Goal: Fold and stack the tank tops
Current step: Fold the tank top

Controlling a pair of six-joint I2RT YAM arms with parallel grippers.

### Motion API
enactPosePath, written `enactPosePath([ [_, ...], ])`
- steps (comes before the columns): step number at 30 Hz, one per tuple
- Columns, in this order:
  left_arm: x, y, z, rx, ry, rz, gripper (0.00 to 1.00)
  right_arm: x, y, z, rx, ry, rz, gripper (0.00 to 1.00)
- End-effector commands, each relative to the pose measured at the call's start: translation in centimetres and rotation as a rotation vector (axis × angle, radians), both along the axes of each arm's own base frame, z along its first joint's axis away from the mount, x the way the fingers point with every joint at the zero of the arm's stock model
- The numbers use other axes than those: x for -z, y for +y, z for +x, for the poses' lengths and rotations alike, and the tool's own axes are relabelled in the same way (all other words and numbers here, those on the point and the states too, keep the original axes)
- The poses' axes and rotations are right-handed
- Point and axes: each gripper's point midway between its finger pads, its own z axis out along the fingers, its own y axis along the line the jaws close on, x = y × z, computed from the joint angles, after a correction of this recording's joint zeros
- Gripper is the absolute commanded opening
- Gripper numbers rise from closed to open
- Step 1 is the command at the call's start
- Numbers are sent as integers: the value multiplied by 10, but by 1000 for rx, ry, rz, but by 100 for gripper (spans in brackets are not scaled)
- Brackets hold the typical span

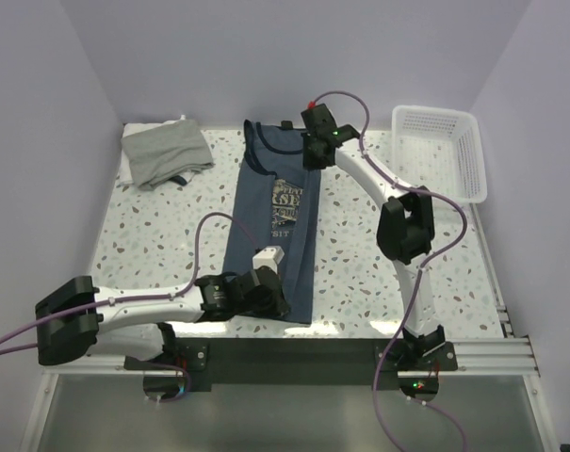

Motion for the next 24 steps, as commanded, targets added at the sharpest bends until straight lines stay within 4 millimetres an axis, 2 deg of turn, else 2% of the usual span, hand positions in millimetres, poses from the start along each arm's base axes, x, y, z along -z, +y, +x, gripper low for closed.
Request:
enactPosePath([
  [1, 0, 8, 4, -60, 1, -13, 0, -16, 2, 6, -6, -31, 0, 3],
  [10, 7, 17, 2, -93, 19, -4, 0, -16, 21, 5, -41, -31, 2, 4],
  [24, 10, 31, 2, -140, 23, 15, 0, -17, 37, 6, -62, -38, 17, 6],
])
